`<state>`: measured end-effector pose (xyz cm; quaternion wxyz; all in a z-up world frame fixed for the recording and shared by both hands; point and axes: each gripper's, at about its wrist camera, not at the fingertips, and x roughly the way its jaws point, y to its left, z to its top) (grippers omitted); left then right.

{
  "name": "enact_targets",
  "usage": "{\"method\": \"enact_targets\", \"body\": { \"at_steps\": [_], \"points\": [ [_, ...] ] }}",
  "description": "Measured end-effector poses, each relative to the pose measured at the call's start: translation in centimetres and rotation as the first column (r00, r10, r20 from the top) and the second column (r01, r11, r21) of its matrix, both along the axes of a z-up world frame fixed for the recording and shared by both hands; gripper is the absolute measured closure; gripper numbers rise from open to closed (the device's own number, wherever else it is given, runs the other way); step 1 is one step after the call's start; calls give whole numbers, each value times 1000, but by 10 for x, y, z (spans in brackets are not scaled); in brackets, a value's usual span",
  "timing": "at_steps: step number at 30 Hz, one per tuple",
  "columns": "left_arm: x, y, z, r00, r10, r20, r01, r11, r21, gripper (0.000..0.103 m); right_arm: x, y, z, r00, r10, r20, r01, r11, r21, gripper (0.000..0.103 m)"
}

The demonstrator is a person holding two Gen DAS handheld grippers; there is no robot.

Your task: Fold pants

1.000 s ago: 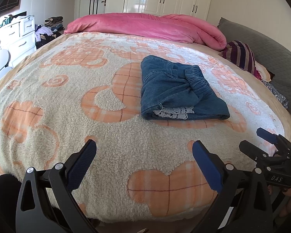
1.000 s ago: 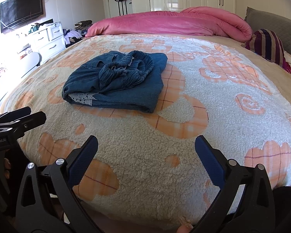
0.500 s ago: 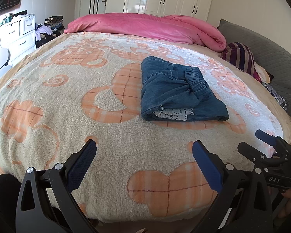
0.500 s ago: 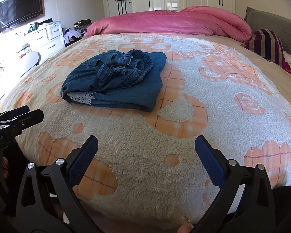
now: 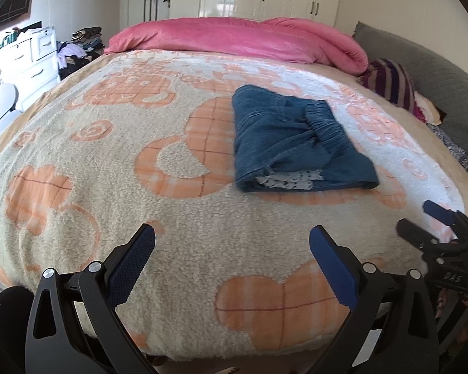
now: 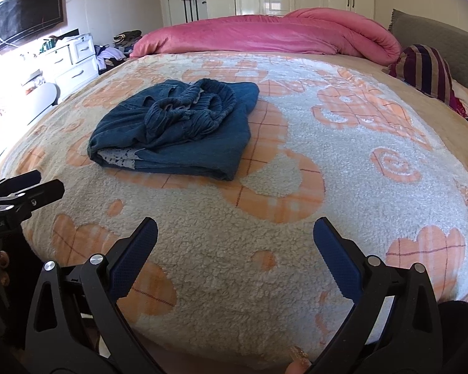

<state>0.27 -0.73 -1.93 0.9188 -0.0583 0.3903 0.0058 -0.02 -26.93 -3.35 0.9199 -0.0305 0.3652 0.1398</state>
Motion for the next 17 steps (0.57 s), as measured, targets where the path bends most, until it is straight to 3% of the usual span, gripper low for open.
{"method": "enact_targets", "body": {
  "at_steps": [4,6,10,12,17],
  "points": [
    [4,2,-1,999,37,3,-37,997,66,4,6,-8,0,1000,-22,-5,22,1000,-4,9],
    [6,9,2,999,41,15,-42,998,54,4,12,-14,1,999,-41,-4,41,999,-3,9],
    [25,49,14,995,96,33,-97,995,30,4,43,-54,8,993,-116,-26,117,992,40,9],
    [46,77,15,989,149,9,-149,985,81,4,68,-85,12,982,-186,-28,187,982,37,9],
    [115,166,9,950,307,-59,-290,935,203,4,159,-197,13,885,-463,-56,459,886,-68,9]
  ]
}}
